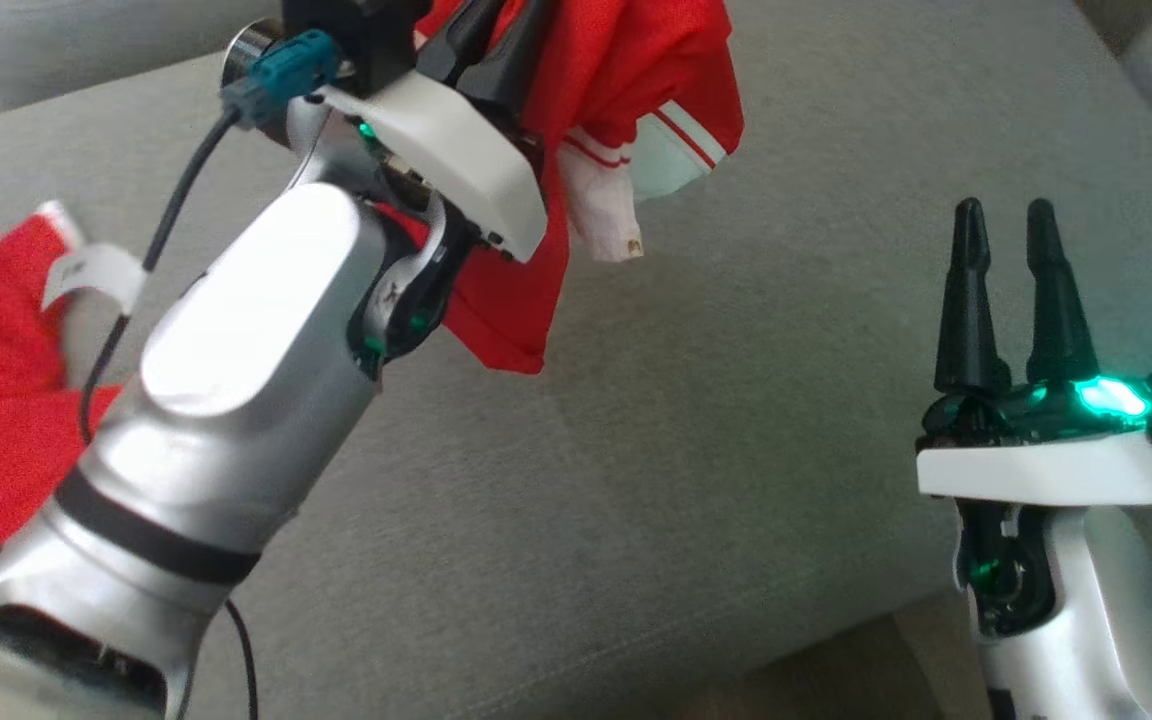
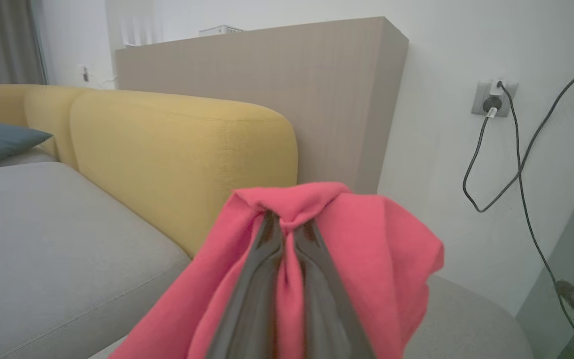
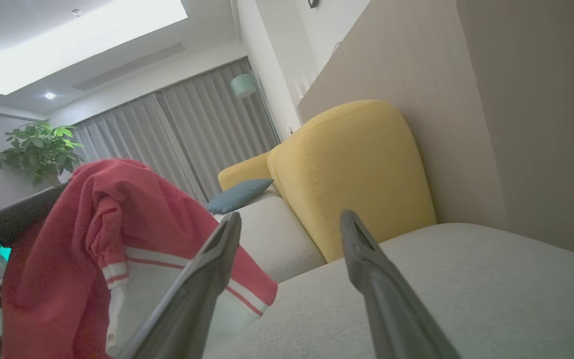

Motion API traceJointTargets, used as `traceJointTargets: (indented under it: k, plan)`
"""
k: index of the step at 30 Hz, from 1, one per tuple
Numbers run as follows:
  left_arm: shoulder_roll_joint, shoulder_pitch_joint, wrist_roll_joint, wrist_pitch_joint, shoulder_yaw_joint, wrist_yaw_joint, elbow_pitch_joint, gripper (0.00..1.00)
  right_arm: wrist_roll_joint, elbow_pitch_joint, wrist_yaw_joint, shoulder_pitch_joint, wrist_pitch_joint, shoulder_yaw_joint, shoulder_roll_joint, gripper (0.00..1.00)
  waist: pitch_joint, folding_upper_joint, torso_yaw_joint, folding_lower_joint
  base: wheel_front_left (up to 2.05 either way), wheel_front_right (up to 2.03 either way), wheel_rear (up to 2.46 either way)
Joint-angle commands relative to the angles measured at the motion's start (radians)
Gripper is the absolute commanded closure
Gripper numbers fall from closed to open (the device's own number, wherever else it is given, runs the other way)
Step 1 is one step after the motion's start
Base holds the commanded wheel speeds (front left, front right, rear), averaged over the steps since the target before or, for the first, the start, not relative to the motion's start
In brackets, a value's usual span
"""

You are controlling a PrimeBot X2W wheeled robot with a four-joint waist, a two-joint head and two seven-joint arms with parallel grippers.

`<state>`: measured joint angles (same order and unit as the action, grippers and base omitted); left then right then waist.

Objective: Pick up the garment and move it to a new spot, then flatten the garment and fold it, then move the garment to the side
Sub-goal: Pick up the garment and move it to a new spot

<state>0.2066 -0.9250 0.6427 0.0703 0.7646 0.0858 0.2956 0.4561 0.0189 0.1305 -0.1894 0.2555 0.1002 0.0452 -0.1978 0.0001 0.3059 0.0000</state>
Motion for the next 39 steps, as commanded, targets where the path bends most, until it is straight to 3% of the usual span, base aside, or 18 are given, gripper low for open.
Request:
traceJointTargets:
  k: [1,2,3,8,15,20,24,27,32,35,39]
  plan:
    - [0.009,-0.073,-0.017,0.022,-0.028,-0.009,0.004,1.00,0.006,-0.043,0.000,-0.037,0.006,0.026,0.005,0.00,-0.038,-0.0001,0.057,0.0000,0.00,0.00,0.00]
    - [0.006,-0.077,-0.030,0.031,-0.016,-0.011,0.033,0.58,0.008,-0.045,0.000,-0.038,0.006,0.022,0.005,0.00,-0.043,-0.0001,0.066,0.0000,0.00,0.00,0.00]
    - [0.003,-0.076,-0.039,0.032,-0.003,-0.016,0.065,0.00,0.009,-0.045,0.000,-0.037,0.006,0.017,0.005,0.00,-0.047,-0.0001,0.071,0.0000,0.00,0.00,0.00]
    - [-0.001,-0.066,-0.060,0.077,0.027,-0.039,0.192,0.00,0.008,-0.044,0.000,-0.035,0.006,0.002,0.005,0.00,-0.058,-0.0001,0.068,0.0000,0.00,0.00,0.00]
    - [0.020,-0.028,-0.023,0.158,-0.035,-0.037,0.237,0.00,-0.033,-0.038,0.000,-0.022,0.006,-0.020,0.005,0.00,-0.029,-0.0001,-0.021,0.0000,0.00,0.00,0.00]
    - [0.093,0.099,0.002,0.189,-0.137,-0.015,0.168,0.00,-0.103,-0.023,0.000,0.008,0.006,-0.039,0.005,0.00,0.035,-0.0001,-0.154,0.0000,0.00,0.00,0.00]
    - [0.138,0.249,-0.077,0.191,-0.203,0.008,0.018,0.00,-0.155,-0.010,0.000,0.042,0.006,-0.051,0.005,0.00,0.085,-0.0001,-0.245,0.0000,0.00,0.00,0.00]
    - [0.127,0.399,-0.131,0.191,-0.245,0.022,-0.087,0.00,-0.180,0.008,0.000,0.078,0.006,-0.070,0.005,0.00,0.123,-0.0001,-0.311,0.0000,0.00,0.00,0.00]
    - [0.079,0.630,-0.192,0.191,-0.315,0.039,-0.196,0.00,-0.223,0.032,0.000,0.119,0.006,-0.061,0.005,0.00,0.164,-0.0001,-0.361,0.0000,0.00,0.00,0.00]
    - [0.033,0.754,-0.238,0.191,-0.382,0.033,-0.236,0.00,-0.241,0.045,0.000,0.136,0.006,-0.057,0.005,0.00,0.175,-0.0001,-0.370,0.0000,0.00,0.00,0.00]
    - [-0.009,0.804,-0.276,0.191,-0.437,-0.002,-0.250,0.00,-0.251,0.052,0.000,0.140,0.006,-0.050,0.005,0.00,0.174,-0.0001,-0.375,0.0000,0.00,0.00,0.00]
